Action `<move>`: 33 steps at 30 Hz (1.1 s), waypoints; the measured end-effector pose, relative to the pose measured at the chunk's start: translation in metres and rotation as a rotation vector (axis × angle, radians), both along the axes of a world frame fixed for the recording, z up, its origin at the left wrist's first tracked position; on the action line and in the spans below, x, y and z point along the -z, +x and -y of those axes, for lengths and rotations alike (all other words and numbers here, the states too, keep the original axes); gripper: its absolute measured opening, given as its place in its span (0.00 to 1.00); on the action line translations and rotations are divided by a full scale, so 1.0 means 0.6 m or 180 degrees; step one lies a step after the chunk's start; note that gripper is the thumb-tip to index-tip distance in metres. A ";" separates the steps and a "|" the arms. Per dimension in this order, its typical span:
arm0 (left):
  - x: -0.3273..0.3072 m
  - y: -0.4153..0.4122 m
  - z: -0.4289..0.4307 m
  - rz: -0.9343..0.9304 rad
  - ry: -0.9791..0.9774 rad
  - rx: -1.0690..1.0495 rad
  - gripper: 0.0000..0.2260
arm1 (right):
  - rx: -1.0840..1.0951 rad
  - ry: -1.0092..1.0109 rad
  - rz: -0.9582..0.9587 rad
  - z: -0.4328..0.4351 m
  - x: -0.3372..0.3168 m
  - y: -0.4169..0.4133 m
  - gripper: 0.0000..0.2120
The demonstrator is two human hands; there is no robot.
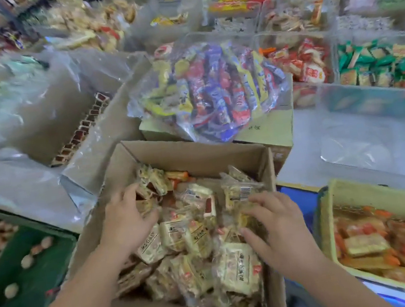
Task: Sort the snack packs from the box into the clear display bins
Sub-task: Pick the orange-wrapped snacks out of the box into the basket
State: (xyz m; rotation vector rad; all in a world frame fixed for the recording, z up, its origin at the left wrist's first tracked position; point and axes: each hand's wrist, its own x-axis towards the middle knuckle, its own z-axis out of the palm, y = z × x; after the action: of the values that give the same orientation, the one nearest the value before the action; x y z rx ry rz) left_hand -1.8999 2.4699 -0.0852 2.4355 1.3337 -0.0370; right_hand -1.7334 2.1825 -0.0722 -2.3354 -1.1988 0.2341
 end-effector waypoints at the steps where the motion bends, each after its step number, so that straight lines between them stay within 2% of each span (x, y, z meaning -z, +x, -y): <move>1: 0.008 0.003 -0.024 0.0064 -0.0116 0.0033 0.37 | 0.0120 -0.0110 0.0161 -0.022 0.000 -0.016 0.15; 6: 0.041 0.055 -0.094 0.0441 -0.0767 -0.0009 0.45 | 0.0372 -0.1428 0.0569 -0.084 0.008 -0.048 0.23; 11: 0.062 0.125 -0.101 0.0414 -0.0884 -0.0302 0.46 | 0.0656 -0.1644 0.0493 -0.083 0.009 -0.046 0.27; 13: 0.069 0.140 -0.103 0.0415 -0.0781 -0.0452 0.43 | 0.0616 -0.1761 0.0583 -0.090 0.009 -0.048 0.28; 20: 0.090 0.140 -0.108 0.0689 -0.0647 -0.0402 0.20 | 0.0690 -0.1898 0.0722 -0.092 0.014 -0.049 0.27; 23: 0.094 0.121 -0.105 0.0892 -0.0714 -0.0229 0.13 | 0.0702 -0.1930 0.0771 -0.093 0.014 -0.049 0.27; 27: 0.074 0.098 -0.093 0.1262 -0.0662 0.0108 0.11 | 0.0706 -0.1937 0.0830 -0.095 0.013 -0.051 0.26; 33: 0.022 0.064 -0.039 0.1658 0.0038 0.1527 0.15 | 0.0748 -0.1843 0.0804 -0.095 0.006 -0.053 0.26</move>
State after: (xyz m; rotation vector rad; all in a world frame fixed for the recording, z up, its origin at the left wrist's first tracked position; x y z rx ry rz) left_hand -1.8614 2.4936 -0.0987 2.4754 0.5201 0.4492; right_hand -1.7649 2.2395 -0.0759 -3.0622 -1.0508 0.2309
